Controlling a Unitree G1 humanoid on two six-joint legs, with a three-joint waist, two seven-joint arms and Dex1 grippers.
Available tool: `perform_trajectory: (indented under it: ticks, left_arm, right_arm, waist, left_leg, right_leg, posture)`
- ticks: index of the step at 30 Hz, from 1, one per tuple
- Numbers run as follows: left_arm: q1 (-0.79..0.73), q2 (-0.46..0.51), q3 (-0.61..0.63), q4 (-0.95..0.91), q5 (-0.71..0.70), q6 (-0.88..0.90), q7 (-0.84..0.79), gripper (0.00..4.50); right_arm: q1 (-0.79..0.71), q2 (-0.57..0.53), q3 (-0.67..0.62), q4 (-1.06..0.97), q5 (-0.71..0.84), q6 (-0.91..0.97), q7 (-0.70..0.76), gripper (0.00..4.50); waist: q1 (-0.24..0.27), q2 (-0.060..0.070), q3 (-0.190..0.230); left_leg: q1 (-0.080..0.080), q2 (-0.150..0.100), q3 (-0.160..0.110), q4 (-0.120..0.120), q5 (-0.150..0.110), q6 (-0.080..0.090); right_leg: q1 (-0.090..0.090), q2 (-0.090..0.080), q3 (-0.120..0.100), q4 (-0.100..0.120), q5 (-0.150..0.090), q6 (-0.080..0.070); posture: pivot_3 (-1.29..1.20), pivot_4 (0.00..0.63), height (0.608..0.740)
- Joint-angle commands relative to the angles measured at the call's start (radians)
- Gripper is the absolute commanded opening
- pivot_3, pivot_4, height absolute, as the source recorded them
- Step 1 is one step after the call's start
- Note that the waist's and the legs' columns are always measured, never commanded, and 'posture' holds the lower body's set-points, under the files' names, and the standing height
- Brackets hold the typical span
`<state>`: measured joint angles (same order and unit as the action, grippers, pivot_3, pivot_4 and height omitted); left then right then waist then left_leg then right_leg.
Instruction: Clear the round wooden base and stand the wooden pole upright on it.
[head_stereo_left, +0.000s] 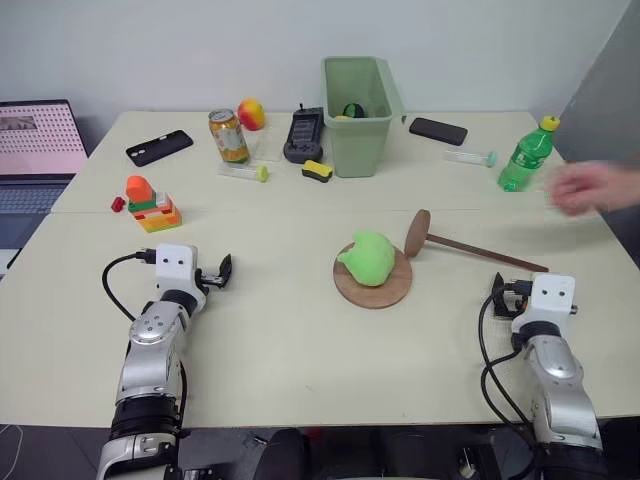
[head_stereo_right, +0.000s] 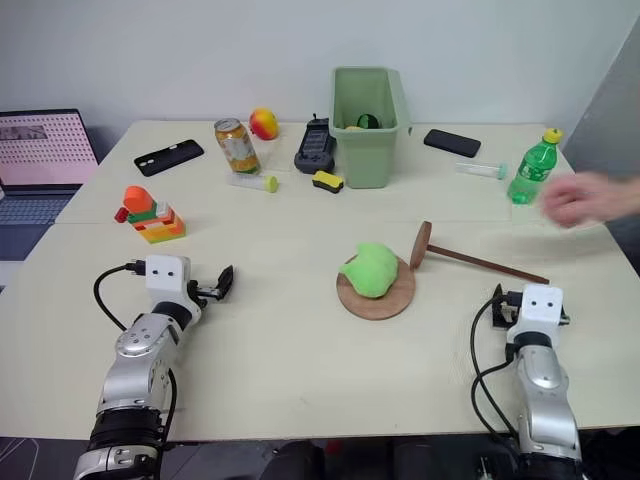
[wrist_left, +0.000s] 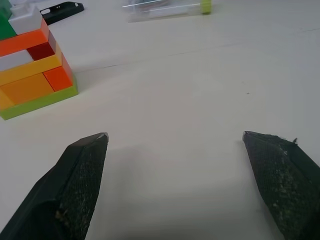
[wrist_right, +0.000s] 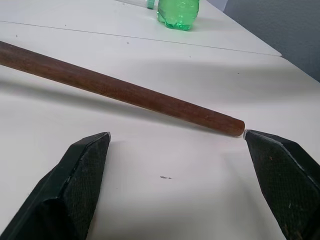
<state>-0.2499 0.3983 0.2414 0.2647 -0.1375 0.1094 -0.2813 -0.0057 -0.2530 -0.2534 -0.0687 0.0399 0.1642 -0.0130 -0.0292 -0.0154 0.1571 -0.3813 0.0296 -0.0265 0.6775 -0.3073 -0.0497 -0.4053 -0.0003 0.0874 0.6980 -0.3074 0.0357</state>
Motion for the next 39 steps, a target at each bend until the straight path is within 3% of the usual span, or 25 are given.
perform_trajectory:
  ticks: [1,6,9,15,17,21,25,31,37,39]
  left_arm:
    - [-0.008,0.015,0.004,-0.035,-0.018,-0.001,-0.026,4.5]
    - [0.011,0.051,0.02,-0.117,-0.077,0.047,-0.113,4.5]
    - [0.03,0.084,0.017,-0.216,-0.168,0.131,-0.219,4.5]
    - [0.112,0.203,-0.07,-0.534,-0.356,0.346,-0.453,4.5]
    - [0.134,0.218,-0.1,-0.601,-0.366,0.364,-0.477,4.5]
    - [0.121,0.209,-0.143,-0.673,-0.386,0.401,-0.478,4.5]
    - [0.035,0.144,-0.252,-0.631,-0.331,0.389,-0.452,4.5]
    - [-0.141,0.008,-0.433,-0.337,-0.174,0.212,-0.498,4.5]
    - [-0.305,-0.101,-0.481,0.005,-0.08,0.038,-0.542,4.5]
    - [-0.334,-0.12,-0.483,0.063,-0.072,0.005,-0.569,4.12]
  right_arm:
    - [0.019,-0.006,-0.015,-0.056,-0.002,-0.001,0.002,4.49]
    - [0.031,-0.05,0.02,-0.146,0.023,0.006,0.104,4.49]
    - [0.032,-0.089,0.042,-0.23,0.125,0.057,0.237,4.49]
    - [-0.066,-0.312,0.223,-0.425,0.385,0.262,0.688,4.49]
    - [-0.108,-0.346,0.264,-0.406,0.377,0.254,0.743,4.49]
    - [-0.215,-0.293,0.27,-0.339,0.404,0.279,0.715,4.49]
    - [-0.182,-0.309,0.236,-0.391,0.459,0.304,0.746,4.49]
    - [-0.04,-0.38,0.145,-0.526,0.585,0.416,0.747,4.49]
    - [0.007,-0.347,0.082,-0.55,0.58,0.427,0.639,4.49]
    - [0.017,-0.335,0.079,-0.542,0.551,0.404,0.614,4.5]
  waist:
    - [0.001,0.0,0.0]
    - [-0.001,0.0,0.0]
    - [-0.002,0.0,0.0]
    - [-0.004,0.0,0.001]
    - [-0.004,0.0,0.001]
    - [0.001,-0.001,0.001]
    - [0.008,-0.002,0.001]
    - [0.02,-0.002,0.001]
    - [0.015,-0.002,0.002]
    - [0.013,-0.002,0.002]
  left_leg:
    - [0.0,0.0,0.0,0.0,0.0,0.0]
    - [0.0,0.0,0.0,0.0,0.0,0.0]
    - [0.0,0.0,0.0,0.0,0.0,0.0]
    - [0.0,0.001,-0.001,0.0,0.0,0.0]
    - [0.0,0.001,-0.001,0.0,0.0,0.0]
    - [0.0,0.0,-0.002,0.001,0.0,0.0]
    - [-0.001,-0.001,-0.004,0.002,0.0,0.0]
    - [-0.002,-0.003,-0.003,0.002,0.0,0.0]
    - [-0.001,-0.002,0.0,0.002,0.0,0.001]
    - [-0.001,-0.002,0.0,0.002,0.0,0.001]
  right_leg:
    - [0.0,0.0,0.0,0.0,0.0,0.0]
    - [0.0,0.0,0.0,0.0,0.0,0.0]
    - [0.0,0.001,0.0,0.0,0.0,0.0]
    - [0.0,0.002,-0.001,0.0,0.0,0.0]
    - [0.001,0.004,0.0,-0.001,0.0,0.0]
    - [0.001,0.006,-0.001,-0.001,0.0,0.0]
    - [0.001,0.005,-0.002,-0.002,0.0,0.0]
    - [0.001,0.005,-0.002,-0.002,0.0,0.0]
    - [0.001,0.009,-0.002,-0.001,0.0,0.0]
    - [0.001,0.009,-0.002,-0.001,0.0,0.0]
  posture:
    - [0.0,0.15,0.74]
    - [0.0,0.15,0.74]
    - [0.0,0.15,0.74]
    - [0.0,0.15,0.74]
    - [0.0,0.15,0.74]
    - [0.0,0.15,0.74]
    - [0.0,0.15,0.74]
    - [0.0,0.15,0.74]
    - [0.0,0.15,0.74]
    - [0.0,0.15,0.74]
